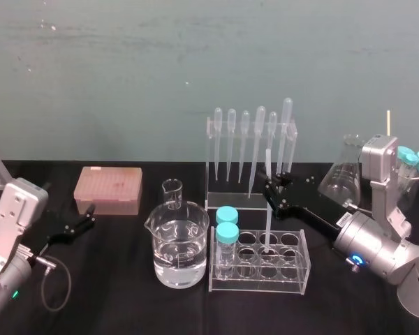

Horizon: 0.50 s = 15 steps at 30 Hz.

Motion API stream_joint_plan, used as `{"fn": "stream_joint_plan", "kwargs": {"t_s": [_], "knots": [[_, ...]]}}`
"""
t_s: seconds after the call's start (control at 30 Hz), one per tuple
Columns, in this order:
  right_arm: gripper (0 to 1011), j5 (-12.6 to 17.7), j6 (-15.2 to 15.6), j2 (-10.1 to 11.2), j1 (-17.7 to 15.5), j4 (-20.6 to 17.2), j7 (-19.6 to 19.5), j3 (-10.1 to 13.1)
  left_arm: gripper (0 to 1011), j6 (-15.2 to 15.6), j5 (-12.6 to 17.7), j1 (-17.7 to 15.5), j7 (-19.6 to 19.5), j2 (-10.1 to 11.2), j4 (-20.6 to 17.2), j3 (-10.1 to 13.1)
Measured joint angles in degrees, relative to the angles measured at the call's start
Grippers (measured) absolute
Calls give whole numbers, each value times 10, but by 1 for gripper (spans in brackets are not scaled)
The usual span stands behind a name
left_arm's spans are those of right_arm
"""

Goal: Pick up the stirring rod with one hand, then place it down.

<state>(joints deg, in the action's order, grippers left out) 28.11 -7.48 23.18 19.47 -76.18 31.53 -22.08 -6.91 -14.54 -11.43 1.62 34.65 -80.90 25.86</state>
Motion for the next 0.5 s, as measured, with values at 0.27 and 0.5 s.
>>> {"fn": "stream_joint_plan", "kwargs": {"t_s": [0.27,0.5], "knots": [[69,-7,-13,-6,-5,15,3,0,1000,0,0,0,0,0,0,0],[68,-20,-14,-10,-7,26,2,-3,1000,0,0,0,0,0,0,0]]}}
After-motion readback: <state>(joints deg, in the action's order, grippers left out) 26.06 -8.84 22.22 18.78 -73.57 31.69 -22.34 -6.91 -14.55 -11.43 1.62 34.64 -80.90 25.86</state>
